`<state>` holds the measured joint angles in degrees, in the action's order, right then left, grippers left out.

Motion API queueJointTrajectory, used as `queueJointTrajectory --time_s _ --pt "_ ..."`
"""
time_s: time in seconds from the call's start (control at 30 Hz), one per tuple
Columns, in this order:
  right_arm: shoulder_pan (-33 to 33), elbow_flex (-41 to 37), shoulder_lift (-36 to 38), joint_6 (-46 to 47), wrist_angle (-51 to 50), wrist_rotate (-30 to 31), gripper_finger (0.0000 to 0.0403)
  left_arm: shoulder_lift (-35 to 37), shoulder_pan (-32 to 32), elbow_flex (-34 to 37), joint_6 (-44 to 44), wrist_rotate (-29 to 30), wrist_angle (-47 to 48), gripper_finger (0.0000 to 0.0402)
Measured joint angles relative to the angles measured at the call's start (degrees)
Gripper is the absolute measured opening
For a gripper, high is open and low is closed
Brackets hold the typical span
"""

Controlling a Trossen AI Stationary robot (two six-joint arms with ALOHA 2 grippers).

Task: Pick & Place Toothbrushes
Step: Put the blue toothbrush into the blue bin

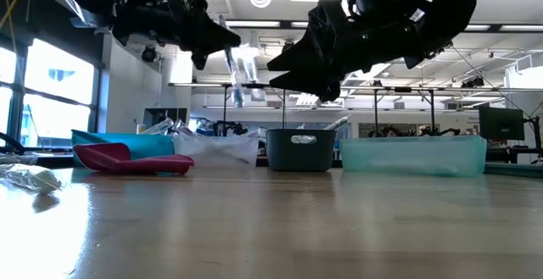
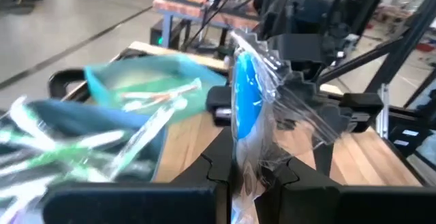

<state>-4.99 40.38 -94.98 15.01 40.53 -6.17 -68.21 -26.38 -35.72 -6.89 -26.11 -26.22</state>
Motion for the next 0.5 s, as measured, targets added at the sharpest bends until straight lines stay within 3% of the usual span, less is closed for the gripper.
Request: queueJointTrajectory --time_s 0.27,0.5 --pt "0.0 0.0 0.0 0.5 -0.5 -1.4 0.0208 8.8 -4.6 0.0 0.3 -0.1 7.4 0.0024" --pt "0.1 0.0 0.0 4.0 -1.7 -1.9 0.0207 22.1 -8.0 0.0 2.1 -0.1 23.2 0.0024"
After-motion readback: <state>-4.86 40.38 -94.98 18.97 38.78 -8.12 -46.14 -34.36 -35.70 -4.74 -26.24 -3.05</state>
